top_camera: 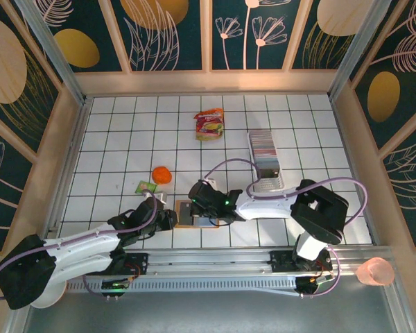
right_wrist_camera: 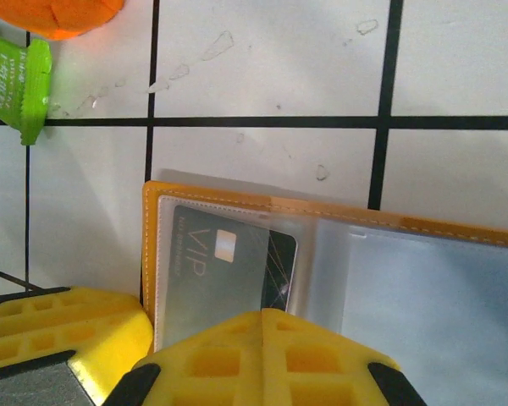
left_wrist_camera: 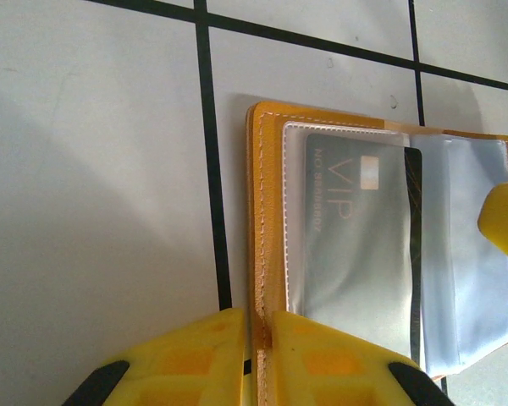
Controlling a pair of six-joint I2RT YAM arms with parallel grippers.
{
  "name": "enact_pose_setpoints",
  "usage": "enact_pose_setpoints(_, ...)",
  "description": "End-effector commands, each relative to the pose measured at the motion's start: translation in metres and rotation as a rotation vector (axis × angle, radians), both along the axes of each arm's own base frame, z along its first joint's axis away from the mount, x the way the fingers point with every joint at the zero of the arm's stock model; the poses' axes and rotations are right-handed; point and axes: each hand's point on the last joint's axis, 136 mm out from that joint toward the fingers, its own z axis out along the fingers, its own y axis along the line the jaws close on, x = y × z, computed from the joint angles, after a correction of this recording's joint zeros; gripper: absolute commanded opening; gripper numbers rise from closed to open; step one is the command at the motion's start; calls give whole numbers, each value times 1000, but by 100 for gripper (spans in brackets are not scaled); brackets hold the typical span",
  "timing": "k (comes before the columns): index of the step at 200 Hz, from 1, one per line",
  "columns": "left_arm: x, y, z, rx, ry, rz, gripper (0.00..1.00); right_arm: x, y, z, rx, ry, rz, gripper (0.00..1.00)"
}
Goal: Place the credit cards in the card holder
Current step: Insert the credit card into the card slot.
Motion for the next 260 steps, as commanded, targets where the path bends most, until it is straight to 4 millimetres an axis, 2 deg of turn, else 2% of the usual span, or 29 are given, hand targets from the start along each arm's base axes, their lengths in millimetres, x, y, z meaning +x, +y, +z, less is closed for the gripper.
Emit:
enact_pose_setpoints(1, -24, -2, -14, -13, 102, -61, 15, 0, -7, -12, -79, -14, 13, 0)
enact_pose_setpoints(53, -24, -2, -14, -17, 103, -63, 14, -3, 0, -24, -90, 15, 33, 0)
enact_pose_setpoints(104, -26, -2, -14, -24, 103, -64, 14, -4, 11, -25, -62, 22, 50, 0)
enact_pose_setpoints(160, -26, -1, -15, -29, 104, -61, 14, -3, 25, -22, -31, 20, 69, 0)
enact_pose_setpoints(197, -25, -1, -14, -25, 98, -57, 16, -4, 36, -11, 16, 2, 99, 0)
enact_pose_setpoints(219, -21, 4, -13, 5, 87, -35, 17, -2, 23, -3, -18, -28, 75, 0)
enact_pose_setpoints(236, -16, 8, -6, 25, 60, -15, 23, -1, 7, 2, -43, -42, 45, 0)
enact_pose_setpoints(260, -9, 11, 9, 11, 14, 14, 25, -6, -11, 11, -55, -47, 17, 8)
